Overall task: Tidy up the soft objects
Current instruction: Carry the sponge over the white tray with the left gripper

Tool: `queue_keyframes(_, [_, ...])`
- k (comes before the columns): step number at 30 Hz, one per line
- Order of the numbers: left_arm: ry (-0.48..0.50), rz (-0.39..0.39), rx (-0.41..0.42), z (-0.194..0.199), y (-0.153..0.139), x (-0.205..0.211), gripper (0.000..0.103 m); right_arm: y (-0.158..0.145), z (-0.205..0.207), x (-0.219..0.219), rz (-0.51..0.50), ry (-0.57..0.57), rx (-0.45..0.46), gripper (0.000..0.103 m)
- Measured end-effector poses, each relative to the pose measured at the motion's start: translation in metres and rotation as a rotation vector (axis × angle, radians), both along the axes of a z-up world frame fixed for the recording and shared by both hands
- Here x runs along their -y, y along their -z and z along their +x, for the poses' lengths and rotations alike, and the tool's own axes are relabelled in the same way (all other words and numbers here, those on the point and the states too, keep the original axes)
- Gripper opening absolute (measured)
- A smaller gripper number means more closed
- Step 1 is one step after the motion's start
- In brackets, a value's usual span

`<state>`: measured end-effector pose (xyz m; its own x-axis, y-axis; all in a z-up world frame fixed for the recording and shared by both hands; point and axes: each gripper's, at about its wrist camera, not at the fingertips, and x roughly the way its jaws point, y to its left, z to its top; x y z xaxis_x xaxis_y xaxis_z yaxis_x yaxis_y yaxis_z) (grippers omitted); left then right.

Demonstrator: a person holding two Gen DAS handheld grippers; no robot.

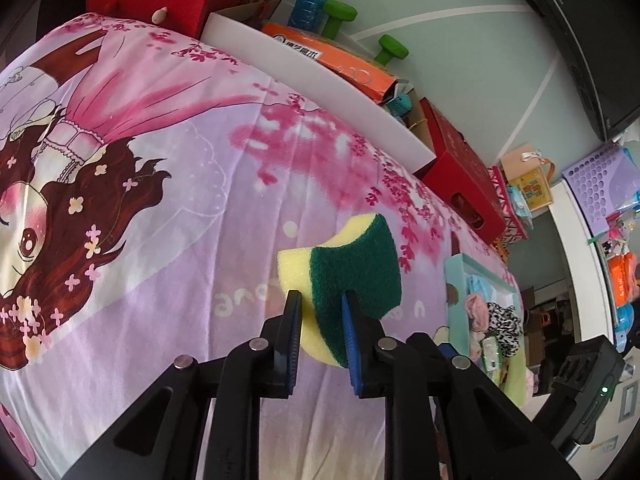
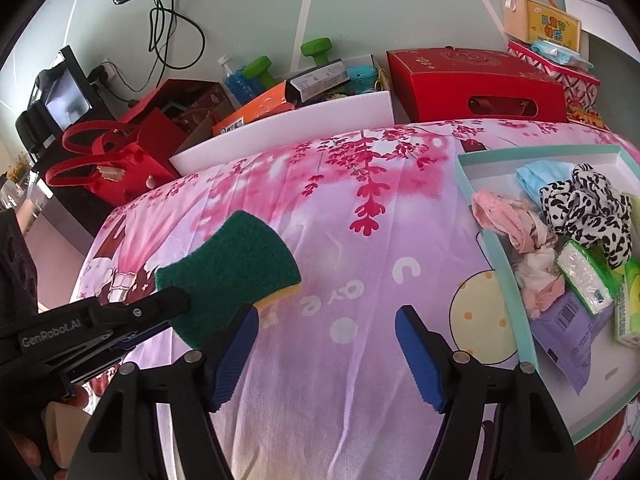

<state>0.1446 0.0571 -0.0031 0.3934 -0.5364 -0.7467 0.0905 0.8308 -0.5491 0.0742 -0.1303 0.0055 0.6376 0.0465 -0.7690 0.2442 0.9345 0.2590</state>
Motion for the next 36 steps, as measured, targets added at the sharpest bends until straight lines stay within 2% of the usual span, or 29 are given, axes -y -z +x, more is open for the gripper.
queue_keyframes(5, [0.022, -0.018, 0.02, -0.003, -0.008, 0.002, 0.02, -0.003, -0.003, 0.006, 0.028, 0.015, 0.021, 0.074])
queue_keyframes(11, [0.073, -0.063, 0.026, -0.006, -0.013, 0.012, 0.02, -0.006, -0.009, 0.024, 0.127, 0.064, 0.054, 0.074])
queue_keyframes(14, [0.11, -0.124, 0.031, -0.009, -0.017, 0.017, 0.02, -0.011, -0.014, 0.032, 0.136, 0.083, 0.075, 0.074])
queue_keyframes(17, [0.149, -0.17, 0.049, -0.012, -0.024, 0.024, 0.019, -0.02, -0.02, 0.039, 0.15, 0.094, 0.105, 0.067])
queue_keyframes(20, [0.186, -0.222, 0.046, -0.014, -0.027, 0.032, 0.019, -0.03, -0.028, 0.045, 0.172, 0.093, 0.148, 0.064])
queue_keyframes(21, [0.197, -0.237, 0.047, -0.015, -0.028, 0.035, 0.019, -0.032, -0.03, 0.046, 0.177, 0.089, 0.158, 0.06])
queue_keyframes(25, [0.229, -0.249, 0.059, -0.02, -0.034, 0.047, 0.018, -0.041, -0.037, 0.053, 0.174, 0.092, 0.183, 0.052])
queue_keyframes(36, [0.342, -0.276, 0.058, -0.037, -0.038, 0.101, 0.018, -0.057, -0.072, 0.093, 0.141, 0.182, 0.219, 0.051])
